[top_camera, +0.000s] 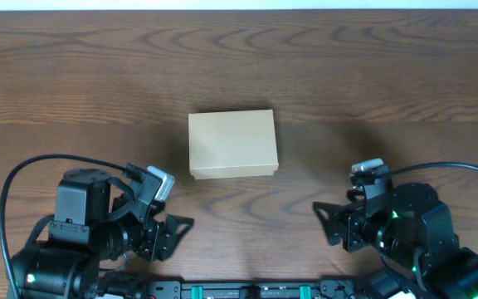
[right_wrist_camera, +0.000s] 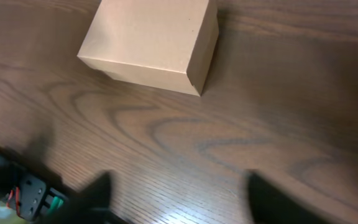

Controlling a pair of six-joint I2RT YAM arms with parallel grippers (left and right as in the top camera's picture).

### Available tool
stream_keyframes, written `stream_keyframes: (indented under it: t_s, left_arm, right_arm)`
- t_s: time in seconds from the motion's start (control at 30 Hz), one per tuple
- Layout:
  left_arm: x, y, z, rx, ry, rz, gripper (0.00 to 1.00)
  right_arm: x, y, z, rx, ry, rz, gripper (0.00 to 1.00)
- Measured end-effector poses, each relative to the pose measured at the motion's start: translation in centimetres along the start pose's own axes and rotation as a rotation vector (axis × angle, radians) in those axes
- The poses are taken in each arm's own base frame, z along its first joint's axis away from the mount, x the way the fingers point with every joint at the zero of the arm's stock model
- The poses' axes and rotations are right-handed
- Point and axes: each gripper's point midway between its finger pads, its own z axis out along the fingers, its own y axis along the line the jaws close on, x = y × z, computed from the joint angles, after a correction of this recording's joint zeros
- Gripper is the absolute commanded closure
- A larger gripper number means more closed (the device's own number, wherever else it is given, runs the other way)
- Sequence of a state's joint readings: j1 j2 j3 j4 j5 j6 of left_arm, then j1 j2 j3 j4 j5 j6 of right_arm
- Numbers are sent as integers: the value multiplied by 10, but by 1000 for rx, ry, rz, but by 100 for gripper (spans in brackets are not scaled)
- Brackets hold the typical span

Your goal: Pack container

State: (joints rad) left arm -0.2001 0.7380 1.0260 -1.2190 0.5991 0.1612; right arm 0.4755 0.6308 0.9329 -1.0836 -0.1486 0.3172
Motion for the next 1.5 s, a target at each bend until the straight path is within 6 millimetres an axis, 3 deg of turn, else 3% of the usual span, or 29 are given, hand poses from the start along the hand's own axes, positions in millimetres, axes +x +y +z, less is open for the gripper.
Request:
stream_keyframes:
  t_s: [0.8,0.93,1.0,1.1,1.5]
  left_arm:
    - [7,6,-1,-40,26,-20,5]
    - [-8,20,-7,-133,-60,29,5]
    - [-29,35,-15,-234,-187,74,5]
    - [-38,53,-22,-336,-296,90,5]
    - [-2,102,5,-510,-522,98,5]
  right_arm:
    - [3,1,0,-7,15,91,1]
    - [3,1,0,-7,15,92,1]
    - [3,1,0,-7,15,94,1]
    - [4,1,0,-7,16,95,1]
    - [5,0,1,-5,21,96,1]
